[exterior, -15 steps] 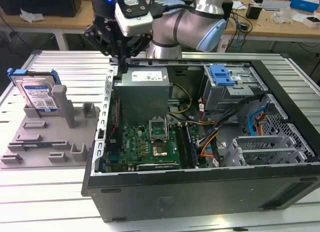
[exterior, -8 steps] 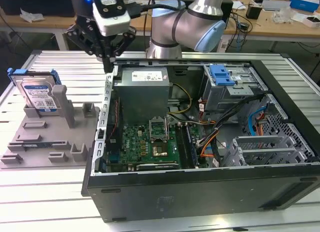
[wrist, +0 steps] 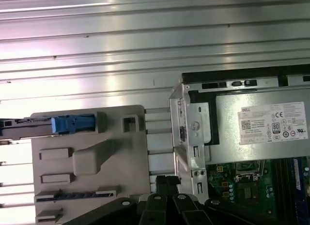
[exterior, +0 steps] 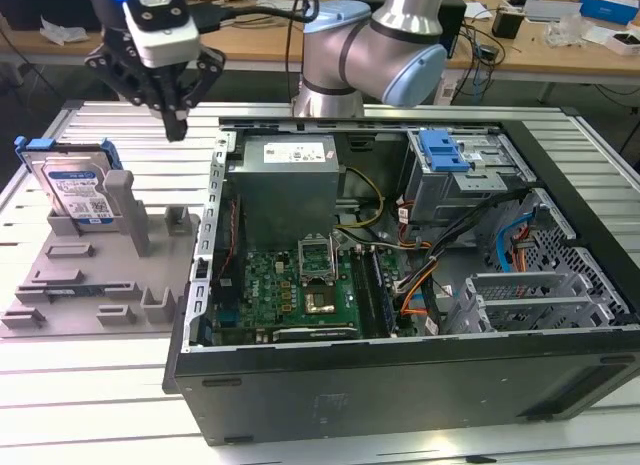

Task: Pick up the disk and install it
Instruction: 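Reach for the disk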

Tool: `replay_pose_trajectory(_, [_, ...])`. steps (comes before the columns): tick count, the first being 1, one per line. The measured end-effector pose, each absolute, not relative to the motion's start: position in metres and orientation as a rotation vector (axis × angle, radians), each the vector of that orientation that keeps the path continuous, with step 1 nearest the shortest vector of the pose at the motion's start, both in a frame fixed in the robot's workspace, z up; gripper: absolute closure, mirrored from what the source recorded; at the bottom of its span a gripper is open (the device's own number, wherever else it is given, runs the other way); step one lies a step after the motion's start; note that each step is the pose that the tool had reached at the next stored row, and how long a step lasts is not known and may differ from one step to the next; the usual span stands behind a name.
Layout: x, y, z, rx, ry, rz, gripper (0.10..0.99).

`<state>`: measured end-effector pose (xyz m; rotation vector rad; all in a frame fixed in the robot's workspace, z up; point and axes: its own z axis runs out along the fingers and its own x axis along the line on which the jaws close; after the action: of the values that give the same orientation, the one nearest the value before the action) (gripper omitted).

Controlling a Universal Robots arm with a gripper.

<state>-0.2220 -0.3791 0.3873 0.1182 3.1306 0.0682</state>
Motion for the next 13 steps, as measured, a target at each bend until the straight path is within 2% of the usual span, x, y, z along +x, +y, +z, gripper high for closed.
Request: replay_pose_trajectory(13, [-0.288,-0.358,0.382,0.118,3.138,0.068,0.980])
